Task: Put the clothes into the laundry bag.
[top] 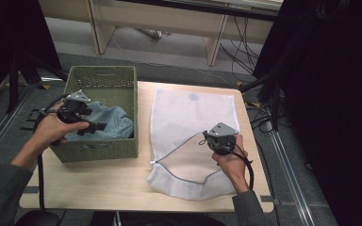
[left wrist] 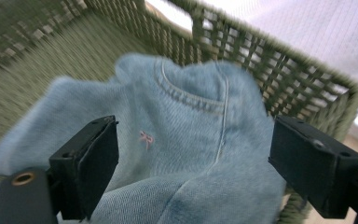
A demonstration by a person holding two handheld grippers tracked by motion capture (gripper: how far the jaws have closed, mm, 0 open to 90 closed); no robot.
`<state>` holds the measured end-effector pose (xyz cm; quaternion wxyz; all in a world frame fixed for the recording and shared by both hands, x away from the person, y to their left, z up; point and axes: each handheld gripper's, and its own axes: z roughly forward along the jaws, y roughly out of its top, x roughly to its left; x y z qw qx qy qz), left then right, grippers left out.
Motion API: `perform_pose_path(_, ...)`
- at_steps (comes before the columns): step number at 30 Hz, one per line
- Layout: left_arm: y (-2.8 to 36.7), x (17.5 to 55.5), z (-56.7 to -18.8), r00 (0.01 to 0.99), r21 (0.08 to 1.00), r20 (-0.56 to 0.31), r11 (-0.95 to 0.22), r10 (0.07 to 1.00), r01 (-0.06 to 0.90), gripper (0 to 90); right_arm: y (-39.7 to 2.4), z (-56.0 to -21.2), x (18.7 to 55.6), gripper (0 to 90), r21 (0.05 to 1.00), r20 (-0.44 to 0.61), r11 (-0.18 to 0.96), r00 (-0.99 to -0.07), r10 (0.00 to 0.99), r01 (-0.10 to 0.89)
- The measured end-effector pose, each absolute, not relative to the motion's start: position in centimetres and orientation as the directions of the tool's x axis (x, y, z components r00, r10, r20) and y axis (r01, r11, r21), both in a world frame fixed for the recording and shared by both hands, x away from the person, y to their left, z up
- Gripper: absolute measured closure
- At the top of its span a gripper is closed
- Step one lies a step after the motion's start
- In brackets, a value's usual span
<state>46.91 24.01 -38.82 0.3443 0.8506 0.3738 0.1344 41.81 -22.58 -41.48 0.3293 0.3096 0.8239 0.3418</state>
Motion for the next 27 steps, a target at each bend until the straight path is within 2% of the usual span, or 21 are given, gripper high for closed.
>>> perform_pose_path(2, 23.8, 47.9, -39.5, 0.695, 0.642, -0.039, -0.515, 0.718, 0.568, 15.5, -22.6, -41.5, 41.8, 89.8, 0.763, -0.328, 0.577, -0.595, 0.734, 0.292)
perform_pose_path(4, 23.6, 48.3, -39.8, 0.684, 0.641, -0.039, -0.507, 0.728, 0.576, 15.9, -22.6, -41.7, 41.8, 89.8, 0.760, -0.330, 0.581, -0.599, 0.730, 0.290)
perform_pose_path(6, 23.6, 49.3, -40.1, 0.623, 0.600, 0.004, -0.500, 0.782, 0.624, 17.2, -22.6, -41.7, 41.9, 89.8, 0.760, -0.329, 0.581, -0.599, 0.730, 0.291)
perform_pose_path(7, 23.6, 49.3, -40.1, 0.623, 0.600, 0.004, -0.500, 0.782, 0.624, 16.6, -22.6, -41.7, 41.9, 89.8, 0.760, -0.329, 0.581, -0.599, 0.730, 0.291)
perform_pose_path(9, 24.2, 50.2, -40.6, 0.550, 0.609, 0.032, -0.453, 0.834, 0.652, 16.1, -22.6, -41.7, 41.8, 89.8, 0.759, -0.325, 0.579, -0.598, 0.733, 0.297)
perform_pose_path(12, 24.6, 51.0, -41.6, 0.533, 0.590, 0.041, -0.451, 0.845, 0.670, 15.3, -22.6, -41.8, 41.9, 89.8, 0.763, -0.328, 0.578, -0.597, 0.732, 0.290)
perform_pose_path(14, 24.9, 52.5, -42.8, 0.523, 0.502, 0.010, -0.457, 0.852, 0.734, 15.4, -22.5, -41.9, 41.8, 89.8, 0.753, -0.323, 0.586, -0.607, 0.726, 0.300)
perform_pose_path(15, 24.9, 52.5, -42.8, 0.523, 0.502, 0.010, -0.457, 0.852, 0.734, 15.3, -22.5, -41.9, 41.8, 89.8, 0.753, -0.323, 0.586, -0.607, 0.726, 0.300)
perform_pose_path(18, 24.6, 54.1, -44.6, 0.490, 0.488, -0.004, -0.426, 0.872, 0.762, 13.3, -22.3, -42.1, 41.9, 89.8, 0.756, -0.324, 0.582, -0.602, 0.730, 0.299)
perform_pose_path(20, 24.6, 54.6, -45.0, 0.487, 0.476, -0.006, -0.425, 0.874, 0.770, 7.7, -22.3, -42.2, 41.8, 89.7, 0.753, -0.322, 0.585, -0.606, 0.727, 0.302)
perform_pose_path(21, 24.5, 55.3, -46.0, 0.451, 0.468, -0.018, -0.392, 0.892, 0.792, 4.8, -22.3, -42.2, 41.8, 89.7, 0.750, -0.324, 0.589, -0.610, 0.723, 0.300)
perform_pose_path(22, 24.5, 55.3, -46.0, 0.451, 0.468, -0.018, -0.392, 0.892, 0.792, 8.7, -22.3, -42.2, 41.8, 89.7, 0.750, -0.324, 0.590, -0.610, 0.723, 0.300)
perform_pose_path(24, 24.6, 55.5, -46.7, 0.471, 0.462, 0.048, -0.437, 0.881, 0.772, 29.1, -22.3, -42.2, 41.8, 89.7, 0.748, -0.328, 0.594, -0.614, 0.718, 0.295)
perform_pose_path(25, 24.6, 55.5, -46.7, 0.471, 0.462, 0.048, -0.437, 0.881, 0.772, 38.6, -22.3, -42.2, 41.8, 89.7, 0.749, -0.329, 0.594, -0.613, 0.718, 0.294)
perform_pose_path(27, 24.8, 55.6, -46.6, 0.463, 0.476, 0.037, -0.423, 0.886, 0.771, 50.2, -22.4, -42.2, 41.8, 89.7, 0.746, -0.327, 0.596, -0.617, 0.716, 0.296)
